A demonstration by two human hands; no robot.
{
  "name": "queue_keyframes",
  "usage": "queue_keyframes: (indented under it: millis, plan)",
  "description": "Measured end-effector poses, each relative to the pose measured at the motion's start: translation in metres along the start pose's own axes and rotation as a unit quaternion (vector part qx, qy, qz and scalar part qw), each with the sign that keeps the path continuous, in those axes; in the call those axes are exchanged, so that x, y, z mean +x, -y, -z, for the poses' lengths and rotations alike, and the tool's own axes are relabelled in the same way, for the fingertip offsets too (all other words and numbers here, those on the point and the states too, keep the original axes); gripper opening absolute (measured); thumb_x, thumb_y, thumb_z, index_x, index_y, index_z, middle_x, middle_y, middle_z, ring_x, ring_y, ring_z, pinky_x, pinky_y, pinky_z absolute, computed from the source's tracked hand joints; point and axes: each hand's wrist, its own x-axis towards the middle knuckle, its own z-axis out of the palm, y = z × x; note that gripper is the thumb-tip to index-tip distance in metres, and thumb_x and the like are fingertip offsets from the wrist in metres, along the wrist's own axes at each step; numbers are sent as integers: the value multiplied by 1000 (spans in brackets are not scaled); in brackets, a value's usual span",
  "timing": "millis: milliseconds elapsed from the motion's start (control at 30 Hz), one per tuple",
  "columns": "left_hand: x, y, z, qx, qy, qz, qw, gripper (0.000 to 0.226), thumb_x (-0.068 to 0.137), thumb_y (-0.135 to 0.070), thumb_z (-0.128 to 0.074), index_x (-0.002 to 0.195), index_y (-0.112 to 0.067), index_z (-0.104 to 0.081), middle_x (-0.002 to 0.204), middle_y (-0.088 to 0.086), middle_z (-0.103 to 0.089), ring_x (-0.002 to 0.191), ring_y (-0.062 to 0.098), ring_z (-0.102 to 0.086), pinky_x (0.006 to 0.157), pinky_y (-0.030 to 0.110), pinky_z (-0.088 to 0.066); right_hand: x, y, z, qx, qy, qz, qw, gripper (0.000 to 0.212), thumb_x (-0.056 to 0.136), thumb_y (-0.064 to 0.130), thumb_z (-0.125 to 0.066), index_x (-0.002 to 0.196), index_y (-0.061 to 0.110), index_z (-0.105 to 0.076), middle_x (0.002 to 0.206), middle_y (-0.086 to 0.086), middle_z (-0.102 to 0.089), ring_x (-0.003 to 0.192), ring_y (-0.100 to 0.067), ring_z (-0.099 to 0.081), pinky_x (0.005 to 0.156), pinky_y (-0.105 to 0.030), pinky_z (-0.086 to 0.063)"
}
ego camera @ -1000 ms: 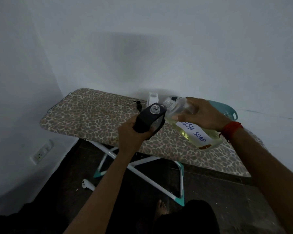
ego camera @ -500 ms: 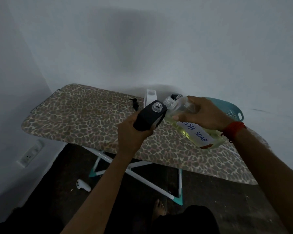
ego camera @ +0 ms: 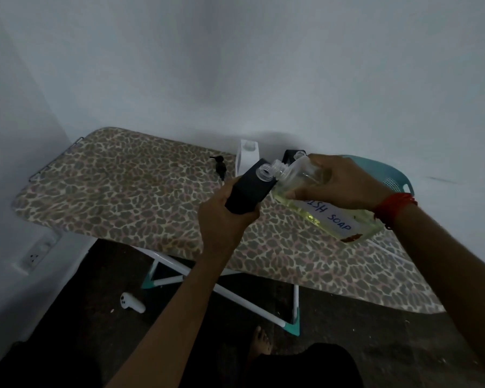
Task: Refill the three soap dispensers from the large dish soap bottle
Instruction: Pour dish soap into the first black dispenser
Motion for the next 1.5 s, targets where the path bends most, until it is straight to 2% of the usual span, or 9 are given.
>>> queue_keyframes:
  millis: [100, 233, 467, 667, 833, 967, 1133, 1333, 1500]
  plan:
    - [-2, 0, 1, -4, 0, -1, 1000, 50, 70, 1, -86, 118, -5, -72, 92, 4, -74, 77, 12, -67, 68, 24, -56, 0, 2, 2, -7, 11, -9, 1000, 76, 57, 80, -69, 98, 15, -66, 71, 2, -60, 56, -2, -50, 57, -28, -39]
    - [-3, -2, 2, -7, -4, -6, 1000, 48, 71, 2, -85, 116, -5, -72, 88, -2, -70, 76, 9, -65, 65, 17, -52, 1, 3, 3, -13, 12, -13, 1000, 70, 61, 78, -71, 105, 24, -67, 67, 10, -58, 55, 2, -52, 57, -24, -36]
    - [-5, -2, -1, -13, -12, 4, 1000, 42, 70, 0, -87, 110, -5, -74, 85, 0, -71, 71, 13, -65, 63, 22, -53, 3, 2, 3, -41, 17, -14, 999, 72, 60, 80, -70, 103, 23, -63, 69, 13, -55, 59, -3, -50, 57, -23, -34]
    - [-5, 1, -2, -21, -9, 10, 1000, 47, 72, -3, -88, 117, -5, -72, 94, 3, -75, 77, 7, -68, 69, 13, -52, 5, 1, 6, -49, 25, -8, 998, 69, 61, 79, -71, 99, 21, -66, 62, 12, -54, 54, 4, -51, 55, -24, -35]
    - [-4, 0, -1, -35, -10, 9, 999, 50, 72, -2, -87, 119, -6, -71, 96, 0, -74, 85, 6, -69, 72, 17, -56, 6, 3, 8, -59, 25, 2, 998, 40, 67, 75, -75, 81, 46, -52, 66, 32, -60, 61, 8, -56, 55, -21, -35]
    - [-4, 1, -1, -33, -16, 16, 999, 50, 71, -2, -88, 119, -5, -72, 99, 5, -76, 86, 12, -71, 73, 23, -58, 7, 5, 8, -61, 21, 8, 998, 42, 68, 74, -76, 89, 40, -62, 71, 29, -63, 64, 5, -60, 55, -21, -37]
    - [-6, 3, -1, -37, -18, 11, 999, 50, 72, -2, -88, 119, -5, -71, 99, 6, -76, 86, 11, -70, 73, 19, -57, 9, 5, 9, -68, 24, 3, 997, 56, 66, 77, -74, 103, 37, -65, 70, 19, -64, 68, 6, -61, 59, -21, -39]
    - [-6, 4, -2, -44, -16, 14, 999, 49, 72, -1, -87, 118, -5, -72, 97, 3, -75, 84, -3, -67, 73, 11, -52, 9, 7, 10, -77, 37, 7, 996, 42, 67, 76, -74, 83, 40, -59, 67, 32, -60, 62, 7, -57, 55, -21, -35]
    - [-8, 7, -5, -54, -19, 22, 998, 51, 72, -1, -87, 120, -6, -71, 102, 4, -76, 89, 8, -70, 75, 17, -56, 11, 5, 12, -79, 42, 1, 996, 54, 64, 81, -72, 91, 34, -66, 67, 20, -64, 59, 2, -59, 55, -23, -39]
